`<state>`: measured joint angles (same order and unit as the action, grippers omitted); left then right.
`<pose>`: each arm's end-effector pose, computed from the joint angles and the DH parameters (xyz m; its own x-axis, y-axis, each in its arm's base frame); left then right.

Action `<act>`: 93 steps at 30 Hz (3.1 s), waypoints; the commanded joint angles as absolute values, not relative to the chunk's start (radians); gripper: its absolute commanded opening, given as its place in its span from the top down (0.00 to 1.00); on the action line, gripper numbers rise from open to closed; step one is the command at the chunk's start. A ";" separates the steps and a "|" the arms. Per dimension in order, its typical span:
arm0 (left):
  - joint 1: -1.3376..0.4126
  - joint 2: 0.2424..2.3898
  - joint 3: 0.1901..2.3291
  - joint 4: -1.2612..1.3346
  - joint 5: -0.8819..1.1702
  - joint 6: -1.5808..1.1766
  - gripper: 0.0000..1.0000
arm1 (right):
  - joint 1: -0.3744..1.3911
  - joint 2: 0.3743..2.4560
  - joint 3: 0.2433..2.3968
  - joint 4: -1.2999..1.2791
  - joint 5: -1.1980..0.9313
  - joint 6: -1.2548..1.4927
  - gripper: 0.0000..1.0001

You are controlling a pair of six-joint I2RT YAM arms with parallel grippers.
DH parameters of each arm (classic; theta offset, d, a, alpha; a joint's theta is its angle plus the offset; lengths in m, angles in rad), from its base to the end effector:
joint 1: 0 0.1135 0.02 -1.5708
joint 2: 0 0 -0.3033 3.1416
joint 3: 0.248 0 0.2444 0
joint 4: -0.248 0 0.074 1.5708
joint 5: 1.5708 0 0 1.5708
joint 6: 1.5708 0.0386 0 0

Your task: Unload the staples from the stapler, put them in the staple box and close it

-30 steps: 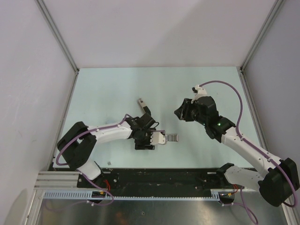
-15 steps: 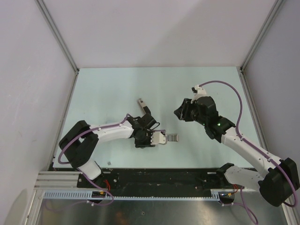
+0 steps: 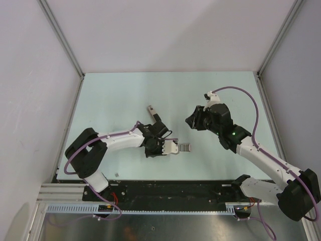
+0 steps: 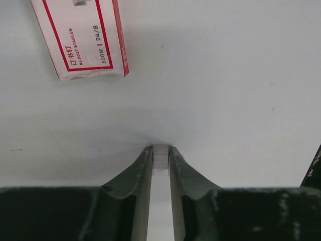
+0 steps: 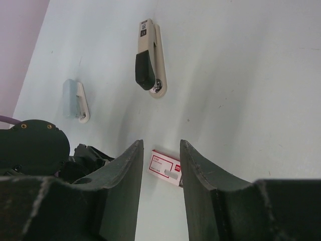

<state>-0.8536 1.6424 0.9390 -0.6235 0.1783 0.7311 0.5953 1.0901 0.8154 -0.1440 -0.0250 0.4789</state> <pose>0.1843 -0.2217 0.1999 0.0392 0.9548 -0.2947 0.9990 -0.0308 0.0331 0.1874 0.1281 0.3301 -0.5658 0.1732 -0.8062 -0.3592 0.8283 0.4300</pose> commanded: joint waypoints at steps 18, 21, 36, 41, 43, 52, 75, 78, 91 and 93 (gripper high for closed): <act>-0.735 1.521 1.272 -0.723 0.208 0.637 1.00 | 0.601 1.076 0.833 -0.073 -0.047 0.465 0.57; -0.674 1.469 1.395 -0.731 0.321 0.566 1.00 | 0.593 1.092 0.838 -0.049 -0.052 0.456 0.52; -0.347 1.384 1.435 -0.223 1.080 -0.323 1.00 | 0.531 1.149 0.853 0.485 -0.618 0.622 0.18; -0.315 1.324 1.115 0.527 1.090 -0.975 1.00 | 0.530 1.158 0.854 0.649 -0.694 0.744 0.18; -0.312 1.321 1.058 0.663 1.069 -1.092 1.00 | 0.536 1.165 0.854 0.694 -0.701 0.777 0.19; -0.310 1.307 1.010 0.758 1.060 -1.169 1.00 | 0.562 1.237 0.860 0.777 -0.671 0.859 0.23; -0.319 1.280 0.915 0.769 1.057 -1.107 1.00 | 0.615 1.358 0.886 0.937 -0.602 0.945 0.45; -0.319 1.280 0.914 0.770 1.056 -1.103 1.00 | 0.617 1.364 0.885 0.947 -0.595 0.952 0.53; -0.320 1.290 0.915 0.770 1.055 -1.096 1.00 | 0.628 1.392 0.895 0.990 -0.598 0.979 0.71; -0.319 1.291 0.918 0.770 1.055 -1.095 1.00 | 0.628 1.395 0.896 0.991 -0.602 0.981 0.73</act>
<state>-0.3157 1.3125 0.9108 0.7345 1.0504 -1.1168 0.6209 1.3861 0.8448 0.9211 -0.6014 0.9714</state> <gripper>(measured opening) 0.039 0.291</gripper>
